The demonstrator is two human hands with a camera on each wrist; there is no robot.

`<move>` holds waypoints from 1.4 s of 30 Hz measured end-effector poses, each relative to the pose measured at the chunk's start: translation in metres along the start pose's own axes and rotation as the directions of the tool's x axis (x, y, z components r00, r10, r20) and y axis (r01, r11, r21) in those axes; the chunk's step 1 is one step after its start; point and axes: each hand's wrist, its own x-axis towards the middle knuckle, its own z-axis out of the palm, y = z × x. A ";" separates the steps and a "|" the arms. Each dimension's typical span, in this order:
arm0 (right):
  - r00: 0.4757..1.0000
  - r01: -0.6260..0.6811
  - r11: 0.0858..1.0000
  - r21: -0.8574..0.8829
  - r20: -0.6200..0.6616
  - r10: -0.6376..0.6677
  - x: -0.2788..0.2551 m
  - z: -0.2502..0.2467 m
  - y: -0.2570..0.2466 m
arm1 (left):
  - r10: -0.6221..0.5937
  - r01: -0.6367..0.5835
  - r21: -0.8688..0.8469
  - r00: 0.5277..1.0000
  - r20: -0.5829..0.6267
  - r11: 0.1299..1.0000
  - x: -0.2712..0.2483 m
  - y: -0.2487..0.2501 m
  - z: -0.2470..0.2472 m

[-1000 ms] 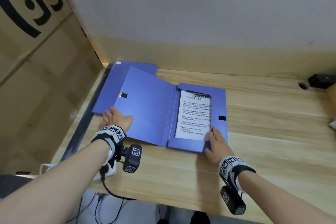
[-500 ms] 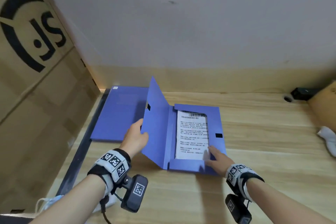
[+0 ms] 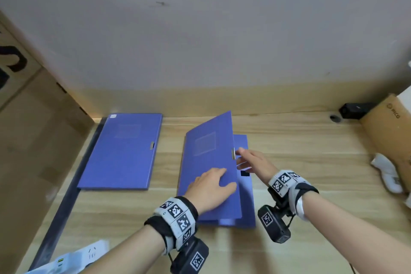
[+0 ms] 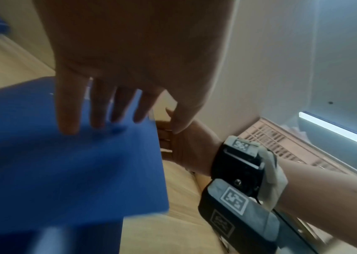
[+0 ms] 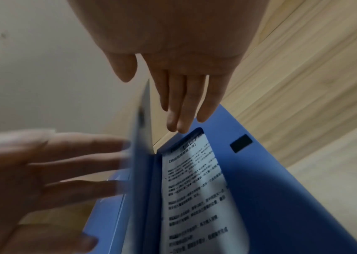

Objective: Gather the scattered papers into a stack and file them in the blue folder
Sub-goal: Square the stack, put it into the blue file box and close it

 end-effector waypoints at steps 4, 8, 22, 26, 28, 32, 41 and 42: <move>0.999 0.004 0.995 -0.100 -0.043 -0.008 0.023 -0.002 0.011 | -0.042 0.041 -0.103 0.999 -0.007 0.994 0.026 -0.006 0.005; 0.994 -0.036 0.986 -0.164 -0.107 0.019 0.045 -0.006 0.041 | -0.181 0.158 -0.194 0.978 -0.102 0.968 0.045 -0.036 0.006; 0.911 -0.362 0.858 -0.365 -0.333 0.243 0.061 -0.018 0.088 | -0.467 0.402 -0.362 0.877 -0.110 0.841 0.087 -0.110 0.033; 0.893 -0.377 0.863 -0.336 -0.381 0.242 0.059 -0.016 0.091 | -0.482 0.419 -0.383 0.872 -0.082 0.823 0.095 -0.119 0.036; 0.890 -0.377 0.862 -0.338 -0.390 0.236 0.060 -0.017 0.091 | -0.493 0.422 -0.437 0.868 -0.058 0.794 0.097 -0.124 0.040; 0.878 -0.365 0.900 -0.239 -0.408 0.248 0.063 -0.018 0.096 | -0.514 0.413 -0.512 0.855 -0.067 0.754 0.092 -0.121 0.039; 0.892 -0.277 0.961 -0.019 -0.377 0.249 0.068 -0.022 0.108 | -0.549 0.387 -0.774 0.834 0.061 0.501 0.110 -0.153 0.049; 0.901 -0.269 0.963 -0.015 -0.357 0.247 0.069 -0.022 0.106 | -0.545 0.370 -0.808 0.835 0.073 0.459 0.105 -0.151 0.045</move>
